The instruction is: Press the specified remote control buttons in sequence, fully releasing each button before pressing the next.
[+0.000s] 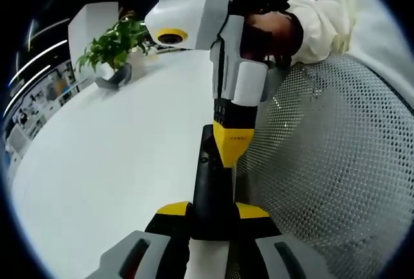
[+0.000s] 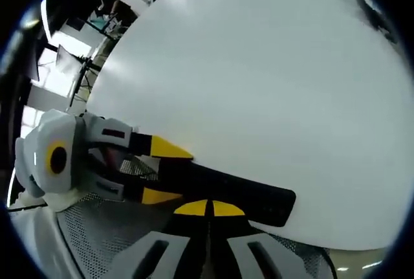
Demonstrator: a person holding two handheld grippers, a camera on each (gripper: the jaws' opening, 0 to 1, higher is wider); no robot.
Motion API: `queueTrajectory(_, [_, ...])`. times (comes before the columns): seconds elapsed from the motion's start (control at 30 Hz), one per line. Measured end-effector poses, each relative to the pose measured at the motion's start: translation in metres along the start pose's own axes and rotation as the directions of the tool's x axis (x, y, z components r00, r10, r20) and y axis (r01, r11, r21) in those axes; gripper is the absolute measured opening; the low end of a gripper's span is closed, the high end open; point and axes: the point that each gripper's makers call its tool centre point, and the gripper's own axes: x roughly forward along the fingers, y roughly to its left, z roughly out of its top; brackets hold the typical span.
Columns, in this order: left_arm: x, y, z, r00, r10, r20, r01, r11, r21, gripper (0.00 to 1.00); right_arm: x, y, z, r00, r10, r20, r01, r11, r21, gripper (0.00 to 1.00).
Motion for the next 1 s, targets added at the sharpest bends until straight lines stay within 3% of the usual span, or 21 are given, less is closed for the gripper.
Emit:
queueTrajectory(0.27, [0.000,0.000,0.000,1.000,0.000,0.001,0.000,1.000,-0.001,0.25,0.001,0.002,-0.003,0.999,0.032,-0.015,-0.032,0.999,0.031,0.00])
queueTrajectory(0.4, [0.000,0.000,0.000,1.000,-0.001,0.003,0.001,1.000,-0.002,0.25,-0.002,-0.001,0.007,0.998,0.023,0.052,-0.024,1.000,0.018,0.00])
queueTrajectory(0.6, [0.000,0.000,0.000,1.000,0.000,0.005,0.000,1.000,-0.004,0.25,-0.002,-0.002,0.008,0.998,0.014,0.060,-0.015,1.000,0.009,0.00])
queueTrajectory(0.7, [0.000,0.000,0.000,1.000,-0.001,0.005,0.001,1.000,-0.005,0.25,-0.004,-0.002,0.014,0.995,0.000,0.099,0.003,0.999,-0.034,0.00])
queueTrajectory(0.77, [0.000,0.000,0.000,1.000,-0.001,0.005,0.001,1.000,-0.005,0.25,-0.005,0.004,0.019,0.991,0.029,0.134,-0.020,0.998,-0.061,0.00])
queueTrajectory(0.87, [0.000,0.000,0.000,1.000,-0.001,0.005,0.001,1.000,-0.005,0.25,-0.005,0.009,0.020,0.989,0.059,0.136,-0.051,0.997,-0.065,0.00])
queueTrajectory(1.0, [-0.001,0.000,0.000,1.000,-0.001,0.005,0.001,1.000,-0.004,0.25,-0.002,0.007,0.018,0.991,0.040,0.125,-0.030,0.996,-0.085,0.00])
